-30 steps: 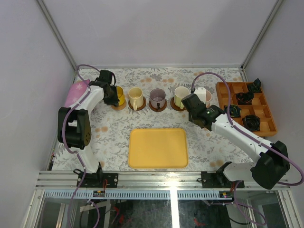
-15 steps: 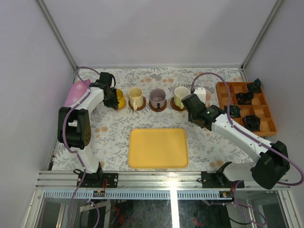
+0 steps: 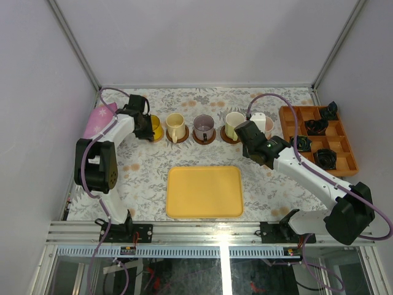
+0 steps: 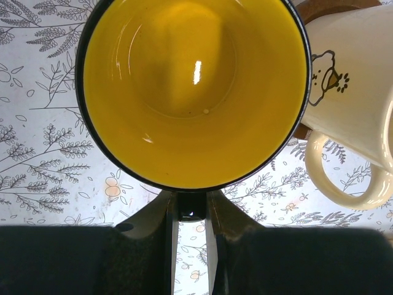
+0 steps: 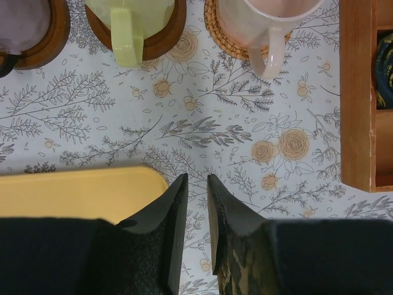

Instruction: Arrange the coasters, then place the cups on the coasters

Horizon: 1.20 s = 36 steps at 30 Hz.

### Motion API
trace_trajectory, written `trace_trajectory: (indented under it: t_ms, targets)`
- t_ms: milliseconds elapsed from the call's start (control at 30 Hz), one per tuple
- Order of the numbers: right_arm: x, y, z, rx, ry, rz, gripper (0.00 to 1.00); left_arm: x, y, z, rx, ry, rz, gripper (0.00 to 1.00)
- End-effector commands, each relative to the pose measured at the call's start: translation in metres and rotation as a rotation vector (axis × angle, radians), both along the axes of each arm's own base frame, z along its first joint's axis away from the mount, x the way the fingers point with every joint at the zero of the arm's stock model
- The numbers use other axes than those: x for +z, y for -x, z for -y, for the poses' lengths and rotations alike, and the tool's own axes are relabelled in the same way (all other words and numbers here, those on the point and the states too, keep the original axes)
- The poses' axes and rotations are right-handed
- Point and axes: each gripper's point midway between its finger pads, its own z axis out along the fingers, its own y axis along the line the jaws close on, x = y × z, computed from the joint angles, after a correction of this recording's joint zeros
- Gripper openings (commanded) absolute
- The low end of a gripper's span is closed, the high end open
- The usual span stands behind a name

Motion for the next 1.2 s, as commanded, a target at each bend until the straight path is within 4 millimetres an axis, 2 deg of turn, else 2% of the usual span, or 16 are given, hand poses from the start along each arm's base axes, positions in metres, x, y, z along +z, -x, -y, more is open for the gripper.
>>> trace_trajectory:
  t_ms: [0, 33, 100, 200, 233, 367, 633, 1167]
  targets:
    - [0.004, -0.006, -0.005, -0.003, -0.035, 0.019, 0.26, 0.023, -0.019, 0.001, 0.004, 0.027, 0.12, 0.0]
    - [0.003, -0.005, -0.005, -0.003, -0.037, 0.018, 0.26, 0.023, -0.018, 0.0, 0.005, 0.026, 0.118, 0.0]
    - [0.003, -0.005, -0.005, -0.001, -0.04, 0.02, 0.26, 0.023, -0.016, -0.001, 0.008, 0.019, 0.118, 0.11]
    - [0.003, -0.005, -0.006, -0.001, -0.043, 0.021, 0.26, 0.023, -0.011, -0.003, 0.013, 0.007, 0.113, 0.39]
    - [0.003, -0.005, -0.006, 0.001, -0.043, 0.019, 0.26, 0.023, -0.01, -0.004, 0.016, 0.002, 0.11, 0.46]
    - [0.001, -0.005, -0.007, 0.005, -0.043, 0.015, 0.26, 0.025, -0.005, -0.008, 0.029, -0.014, 0.107, 0.62]
    - [0.0, -0.003, -0.005, 0.003, -0.048, 0.016, 0.26, 0.028, 0.004, -0.013, 0.043, -0.032, 0.098, 0.67]
    - [-0.002, -0.003, -0.008, 0.009, -0.06, 0.015, 0.26, 0.019, 0.016, -0.037, 0.12, -0.146, 0.061, 0.67]
